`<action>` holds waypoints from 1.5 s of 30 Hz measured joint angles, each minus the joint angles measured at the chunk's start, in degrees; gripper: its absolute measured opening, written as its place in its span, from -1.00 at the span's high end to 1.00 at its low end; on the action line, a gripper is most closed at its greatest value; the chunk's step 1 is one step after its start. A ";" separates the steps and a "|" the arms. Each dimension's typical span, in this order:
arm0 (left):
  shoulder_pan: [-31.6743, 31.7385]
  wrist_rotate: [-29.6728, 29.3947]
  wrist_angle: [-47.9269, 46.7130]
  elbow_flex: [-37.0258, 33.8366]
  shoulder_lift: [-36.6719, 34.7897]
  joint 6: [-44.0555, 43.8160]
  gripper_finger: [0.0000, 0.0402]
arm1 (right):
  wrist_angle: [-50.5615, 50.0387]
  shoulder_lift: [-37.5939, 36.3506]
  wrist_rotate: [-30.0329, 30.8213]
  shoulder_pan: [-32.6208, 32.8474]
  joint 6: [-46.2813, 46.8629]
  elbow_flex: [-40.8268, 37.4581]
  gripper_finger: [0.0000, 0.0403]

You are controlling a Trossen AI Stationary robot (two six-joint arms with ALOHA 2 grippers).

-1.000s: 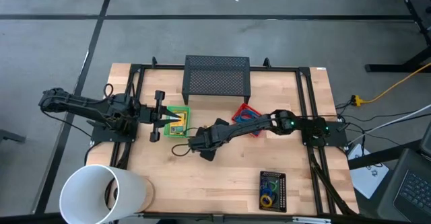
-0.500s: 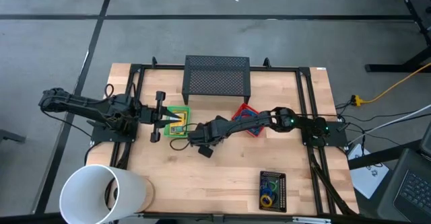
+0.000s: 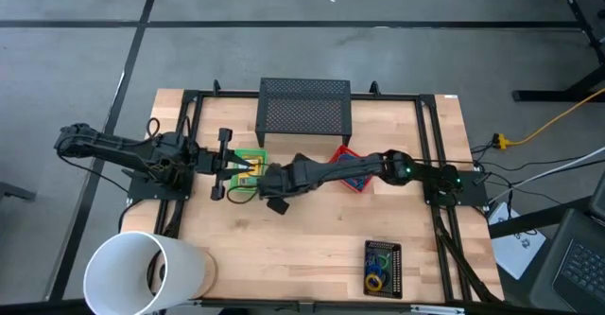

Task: Pick & Place Office Desk Supplies
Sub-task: Put the box of crayon into the black bin

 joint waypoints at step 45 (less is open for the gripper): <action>-0.09 -3.36 -4.06 0.02 -6.28 1.02 0.82 | 19.96 -2.00 -3.47 -2.56 -55.05 0.09 1.00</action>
